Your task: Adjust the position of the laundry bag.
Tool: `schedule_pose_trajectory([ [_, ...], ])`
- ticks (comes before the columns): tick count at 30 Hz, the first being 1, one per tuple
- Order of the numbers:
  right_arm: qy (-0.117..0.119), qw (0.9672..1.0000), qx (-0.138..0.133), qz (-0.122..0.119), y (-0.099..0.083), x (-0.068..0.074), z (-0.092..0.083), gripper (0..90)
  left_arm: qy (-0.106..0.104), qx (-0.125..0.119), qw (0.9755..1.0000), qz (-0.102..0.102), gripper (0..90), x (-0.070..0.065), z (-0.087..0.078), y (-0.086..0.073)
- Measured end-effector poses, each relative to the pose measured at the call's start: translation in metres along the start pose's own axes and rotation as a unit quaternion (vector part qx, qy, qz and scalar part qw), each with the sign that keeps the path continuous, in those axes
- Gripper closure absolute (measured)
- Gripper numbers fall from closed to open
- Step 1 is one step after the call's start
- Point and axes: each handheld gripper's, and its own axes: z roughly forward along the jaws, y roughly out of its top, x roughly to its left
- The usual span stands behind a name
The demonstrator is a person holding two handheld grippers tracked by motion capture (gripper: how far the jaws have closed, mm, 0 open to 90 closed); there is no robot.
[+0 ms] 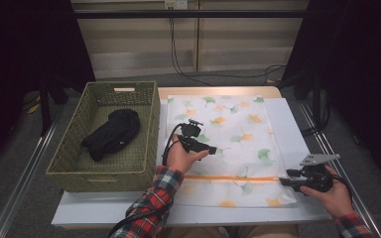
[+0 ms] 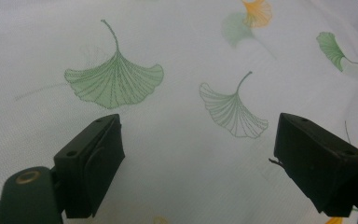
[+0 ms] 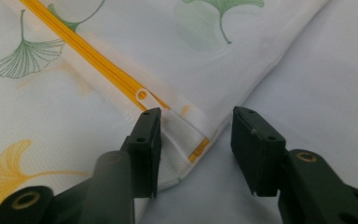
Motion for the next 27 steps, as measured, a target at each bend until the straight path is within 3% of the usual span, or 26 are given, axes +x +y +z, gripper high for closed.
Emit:
schedule_pose_trajectory([
  [11, 0.019, 0.9997, -0.006, 0.011, 0.001, 0.001, 0.002, 84.2, 0.0, -0.002, 1.0, -0.004, 15.3, 0.0, 0.0, 0.0],
  [21, 0.037, 0.9982, 0.007, 0.047, 0.006, -0.003, 0.003, 85.8, -0.012, -0.001, 0.9999, 0.005, 15.3, -0.008, 0.0, 0.0],
  [27, 0.058, 0.9949, -0.023, 0.079, 0.011, -0.01, -0.003, 85.9, -0.02, 0.004, 0.9997, 0.013, 15.2, -0.01, 0.0, -0.001],
])
